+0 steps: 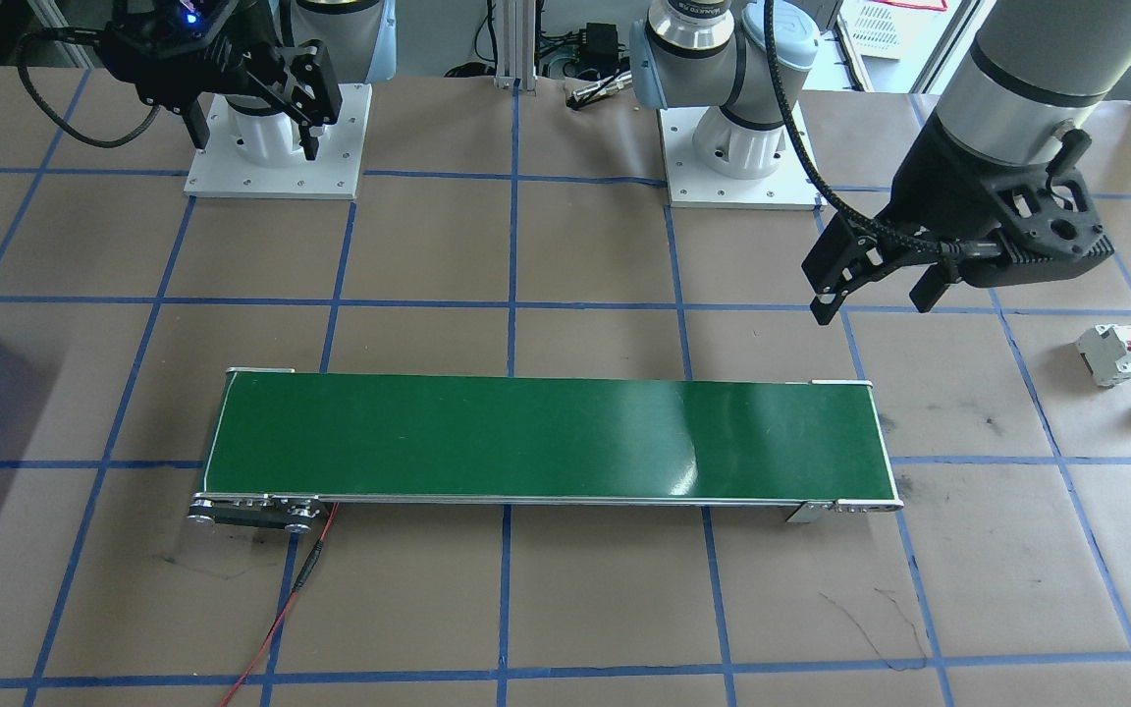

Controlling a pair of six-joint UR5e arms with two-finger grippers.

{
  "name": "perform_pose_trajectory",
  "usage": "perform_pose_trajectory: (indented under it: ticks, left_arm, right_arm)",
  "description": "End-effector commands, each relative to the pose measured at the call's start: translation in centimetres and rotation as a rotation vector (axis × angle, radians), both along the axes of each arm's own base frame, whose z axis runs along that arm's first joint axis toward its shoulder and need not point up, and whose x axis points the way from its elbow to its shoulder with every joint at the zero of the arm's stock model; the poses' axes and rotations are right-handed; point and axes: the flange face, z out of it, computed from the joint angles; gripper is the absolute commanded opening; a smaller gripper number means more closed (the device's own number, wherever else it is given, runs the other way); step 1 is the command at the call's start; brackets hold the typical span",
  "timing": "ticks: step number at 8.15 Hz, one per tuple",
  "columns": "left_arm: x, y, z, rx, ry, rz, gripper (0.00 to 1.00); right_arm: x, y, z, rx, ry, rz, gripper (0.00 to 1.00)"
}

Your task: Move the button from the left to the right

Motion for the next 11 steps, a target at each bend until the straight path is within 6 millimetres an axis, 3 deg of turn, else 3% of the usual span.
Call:
perform_pose_trajectory:
  ticks: [1,2,4,5,7,9,10,11]
  left_arm:
    - [-0.1,1.1,-1.5,0.033,0.0,-0.002,1.0]
    - [-0.1,1.5,-3.1,0.039,-0.002,0.011,1.0]
    - [1.2,1.0,-4.3,0.045,-0.004,0.014,1.0]
    - [4.8,0.5,-4.5,0.044,-0.028,-0.038,1.0]
    - [17.9,0.4,-6.1,0.071,-0.024,0.1,1.0]
    - [28.2,1.5,-8.0,0.085,-0.016,0.121,1.0]
    - [32.5,2.2,-9.6,0.102,-0.01,0.064,1.0]
    - [36.0,1.6,-11.3,0.066,-0.049,0.019,1.0]
  right_arm:
    - [0.0,0.0,0.0,0.0,0.001,0.0,1.0]
    - [0.0,0.0,0.0,0.0,0.002,0.0,1.0]
    - [0.0,0.1,0.1,0.0,0.004,0.0,1.0]
    - [-0.1,0.2,-0.1,0.011,0.006,0.0,1.0]
    - [-0.1,0.3,0.0,0.012,0.007,0.0,1.0]
    - [-0.1,0.2,-0.1,0.012,0.007,0.001,1.0]
    - [-0.1,0.2,-0.1,0.012,0.007,0.0,1.0]
    - [-0.1,0.2,-0.1,0.012,0.007,0.0,1.0]
